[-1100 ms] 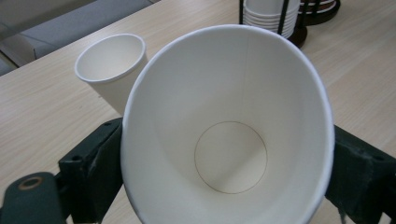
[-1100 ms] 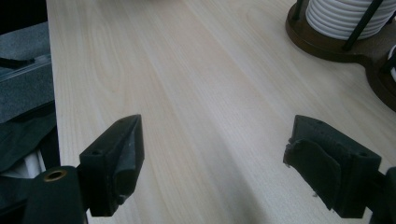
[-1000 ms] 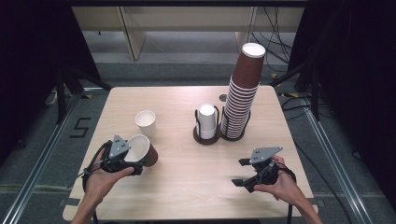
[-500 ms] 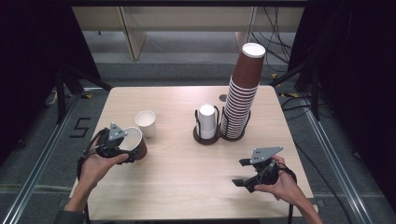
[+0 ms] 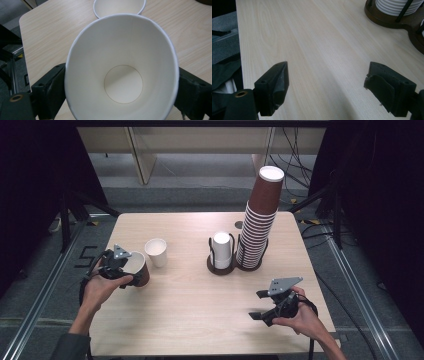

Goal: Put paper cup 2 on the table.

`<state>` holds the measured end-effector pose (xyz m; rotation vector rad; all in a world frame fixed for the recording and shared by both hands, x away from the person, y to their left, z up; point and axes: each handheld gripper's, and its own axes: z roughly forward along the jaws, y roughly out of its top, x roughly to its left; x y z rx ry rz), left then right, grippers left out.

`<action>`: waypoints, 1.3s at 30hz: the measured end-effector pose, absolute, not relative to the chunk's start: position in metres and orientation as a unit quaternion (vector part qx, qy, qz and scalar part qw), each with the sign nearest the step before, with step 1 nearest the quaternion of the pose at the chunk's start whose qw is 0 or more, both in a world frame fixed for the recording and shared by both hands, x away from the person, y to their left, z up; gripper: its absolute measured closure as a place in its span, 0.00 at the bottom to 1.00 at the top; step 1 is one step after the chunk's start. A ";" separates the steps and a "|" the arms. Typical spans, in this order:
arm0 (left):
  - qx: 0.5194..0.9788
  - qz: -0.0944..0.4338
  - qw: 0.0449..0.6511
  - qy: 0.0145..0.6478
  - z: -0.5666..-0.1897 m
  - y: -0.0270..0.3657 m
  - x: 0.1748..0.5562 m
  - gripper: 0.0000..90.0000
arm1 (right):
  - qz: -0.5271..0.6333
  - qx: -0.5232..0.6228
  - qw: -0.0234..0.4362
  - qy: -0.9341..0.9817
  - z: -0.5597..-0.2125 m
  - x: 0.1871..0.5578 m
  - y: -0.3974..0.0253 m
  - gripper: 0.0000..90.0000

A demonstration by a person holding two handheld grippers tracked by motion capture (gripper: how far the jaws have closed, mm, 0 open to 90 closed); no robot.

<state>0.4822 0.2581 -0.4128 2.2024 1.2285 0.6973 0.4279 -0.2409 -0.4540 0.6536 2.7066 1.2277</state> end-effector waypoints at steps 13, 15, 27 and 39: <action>0.802 0.254 0.243 0.483 -0.421 0.270 0.498 0.12 | 0.400 0.220 0.037 0.889 -0.456 0.427 -0.239 0.21; 0.799 0.252 0.243 0.488 -0.422 0.271 0.500 0.12 | 0.398 0.223 0.039 0.889 -0.456 0.427 -0.240 0.21; 0.793 0.258 0.247 0.494 -0.427 0.270 0.509 0.11 | 0.401 0.214 0.043 0.890 -0.457 0.427 -0.239 0.21; 0.771 0.283 0.280 0.497 -0.437 0.271 0.509 0.09 | 0.401 0.214 0.041 0.890 -0.457 0.427 -0.239 0.21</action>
